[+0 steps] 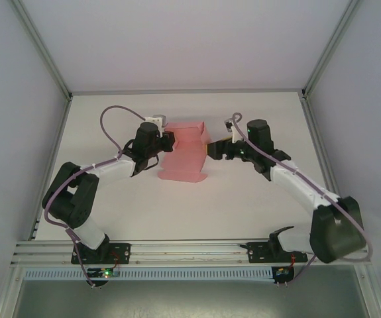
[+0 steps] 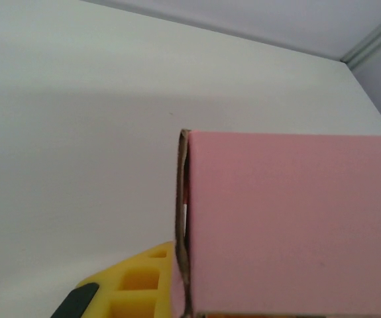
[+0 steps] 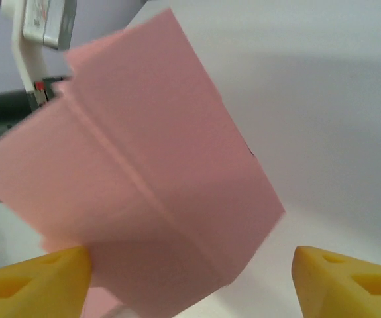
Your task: Assemble paper box
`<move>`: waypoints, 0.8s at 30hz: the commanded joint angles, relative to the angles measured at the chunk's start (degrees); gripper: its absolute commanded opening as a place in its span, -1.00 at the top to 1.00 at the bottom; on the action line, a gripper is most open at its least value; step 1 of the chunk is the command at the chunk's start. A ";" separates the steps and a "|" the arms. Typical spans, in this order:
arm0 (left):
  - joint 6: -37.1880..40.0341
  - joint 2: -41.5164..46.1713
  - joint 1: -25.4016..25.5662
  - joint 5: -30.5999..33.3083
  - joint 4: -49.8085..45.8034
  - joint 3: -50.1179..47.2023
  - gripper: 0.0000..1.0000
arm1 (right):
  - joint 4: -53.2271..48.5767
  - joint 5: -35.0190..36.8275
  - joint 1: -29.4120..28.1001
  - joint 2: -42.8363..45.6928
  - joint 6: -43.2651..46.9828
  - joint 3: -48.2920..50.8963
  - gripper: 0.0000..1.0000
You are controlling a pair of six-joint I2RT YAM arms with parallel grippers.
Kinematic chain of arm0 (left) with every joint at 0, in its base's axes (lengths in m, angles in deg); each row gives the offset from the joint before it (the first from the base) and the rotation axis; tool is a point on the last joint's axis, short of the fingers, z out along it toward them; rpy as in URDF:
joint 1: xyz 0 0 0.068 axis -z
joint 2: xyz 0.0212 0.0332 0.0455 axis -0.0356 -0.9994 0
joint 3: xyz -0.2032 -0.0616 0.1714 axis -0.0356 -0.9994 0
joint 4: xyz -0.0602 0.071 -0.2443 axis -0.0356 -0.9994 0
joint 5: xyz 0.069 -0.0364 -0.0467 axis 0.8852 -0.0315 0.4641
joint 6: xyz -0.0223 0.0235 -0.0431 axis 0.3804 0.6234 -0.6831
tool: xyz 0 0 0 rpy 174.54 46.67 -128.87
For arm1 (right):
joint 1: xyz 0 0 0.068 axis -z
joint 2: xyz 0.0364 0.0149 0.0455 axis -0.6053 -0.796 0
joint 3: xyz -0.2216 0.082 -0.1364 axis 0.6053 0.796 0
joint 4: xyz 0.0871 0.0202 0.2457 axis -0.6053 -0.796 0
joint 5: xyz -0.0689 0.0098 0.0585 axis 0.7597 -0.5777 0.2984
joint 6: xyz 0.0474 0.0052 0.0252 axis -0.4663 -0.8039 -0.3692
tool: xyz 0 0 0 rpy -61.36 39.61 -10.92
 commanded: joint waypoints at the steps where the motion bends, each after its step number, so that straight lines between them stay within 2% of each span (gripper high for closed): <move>1: -2.63 2.15 0.45 7.82 3.81 -1.28 1.00 | 1.13 8.94 -0.56 5.46 -4.98 3.30 -0.74; 6: -4.03 2.27 0.43 9.10 6.51 -1.63 1.00 | 6.99 4.83 -2.62 7.88 -11.14 7.14 -0.72; 13: -6.80 2.58 0.52 9.43 11.21 -2.38 1.00 | 14.19 3.45 -6.26 0.39 -17.41 5.85 -0.47; 14: -6.64 2.59 0.58 9.02 11.41 -2.44 1.00 | 15.10 3.20 -6.42 -0.65 -17.30 5.41 -0.39; 16: -6.81 2.80 0.48 8.87 11.04 -2.20 1.00 | 15.96 4.19 -6.23 -1.78 -18.75 4.82 0.00; 20: -7.74 3.18 0.41 9.53 12.19 -3.00 1.00 | 22.54 3.72 -4.76 -0.48 -21.72 7.61 0.55; 22: -8.88 2.73 0.31 9.65 14.48 -3.87 1.00 | 29.52 1.71 -3.37 0.45 -25.41 10.70 0.68; 24: -11.29 2.11 -0.13 9.74 17.15 -4.77 1.00 | 36.30 -1.75 -2.12 1.00 -29.23 13.45 0.68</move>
